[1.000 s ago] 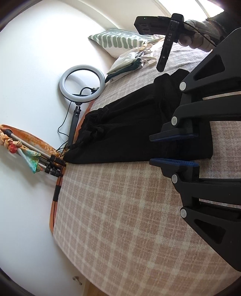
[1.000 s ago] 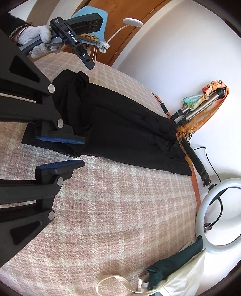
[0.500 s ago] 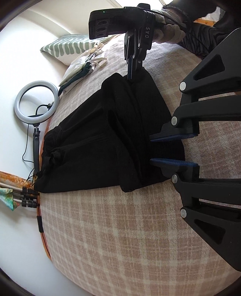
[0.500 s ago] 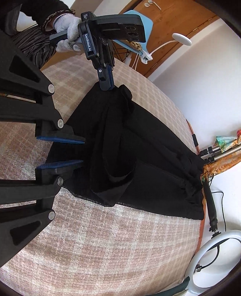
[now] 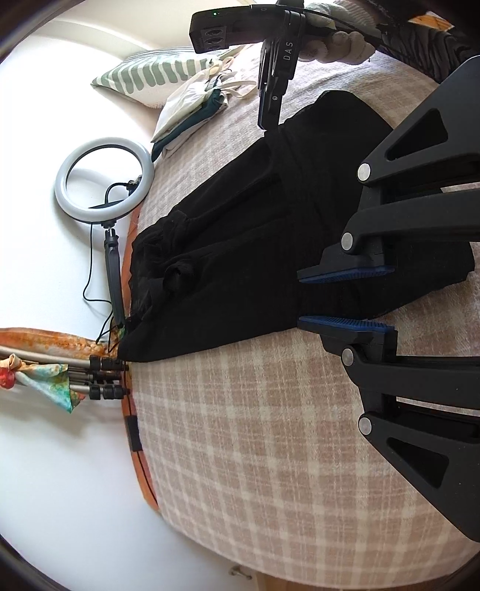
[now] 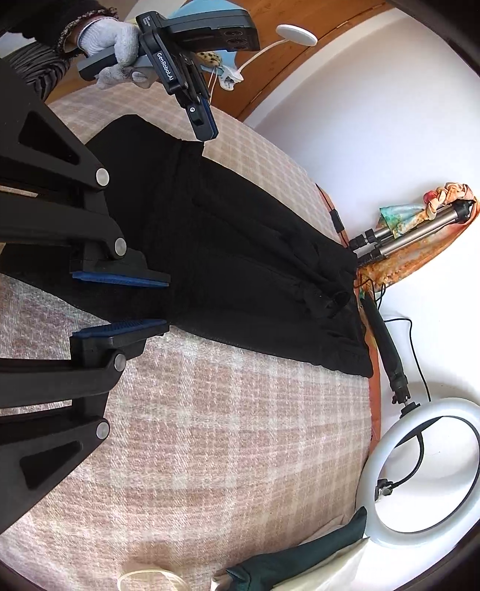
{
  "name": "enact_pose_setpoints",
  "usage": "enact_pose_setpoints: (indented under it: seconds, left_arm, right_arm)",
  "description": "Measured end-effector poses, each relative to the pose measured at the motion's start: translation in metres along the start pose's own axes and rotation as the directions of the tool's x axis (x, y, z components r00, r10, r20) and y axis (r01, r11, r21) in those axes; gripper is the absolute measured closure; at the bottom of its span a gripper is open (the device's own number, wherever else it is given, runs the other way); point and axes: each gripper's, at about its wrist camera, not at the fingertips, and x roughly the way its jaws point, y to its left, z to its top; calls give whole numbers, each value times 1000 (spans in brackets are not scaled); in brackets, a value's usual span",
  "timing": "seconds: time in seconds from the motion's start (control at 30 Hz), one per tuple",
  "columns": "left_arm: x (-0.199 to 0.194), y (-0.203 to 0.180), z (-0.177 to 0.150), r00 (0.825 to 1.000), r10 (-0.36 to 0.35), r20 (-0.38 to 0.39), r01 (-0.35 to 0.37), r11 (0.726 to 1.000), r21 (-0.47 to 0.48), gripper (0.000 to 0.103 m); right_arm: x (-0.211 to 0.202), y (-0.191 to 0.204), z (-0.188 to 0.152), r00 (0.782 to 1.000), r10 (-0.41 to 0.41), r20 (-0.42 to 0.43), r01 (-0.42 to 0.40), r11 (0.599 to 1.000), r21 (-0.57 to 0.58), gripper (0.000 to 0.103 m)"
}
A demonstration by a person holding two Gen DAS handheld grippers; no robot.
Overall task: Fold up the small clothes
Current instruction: 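Open both tools and move them to the collar end of the folded shirt, then grasp the folded black shirt at the collar end with both tools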
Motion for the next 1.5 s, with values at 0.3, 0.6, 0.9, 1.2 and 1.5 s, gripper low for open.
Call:
enact_pose_setpoints:
  seconds: [0.3,0.6,0.9,1.2,1.5]
  left_arm:
    - [3,33,48,999,-14,46,15,1000,-21,66]
    - [57,65,105,993,-113,37,117,984,-131,56]
    - [127,104,150,979,-201,31,200,926,-320,55]
    - [162,99,174,982,-187,11,182,942,-283,55]
    - [177,102,175,984,-173,52,180,949,-260,99]
  right_arm:
    - [7,-12,52,999,-25,20,26,999,-25,66]
    - [54,-54,129,999,-31,16,30,998,52,65]
    - [104,-105,179,997,64,47,-73,974,215,64]
    - [139,-104,203,997,74,29,-78,979,186,64]
    - [157,-101,218,997,71,20,-73,987,146,102]
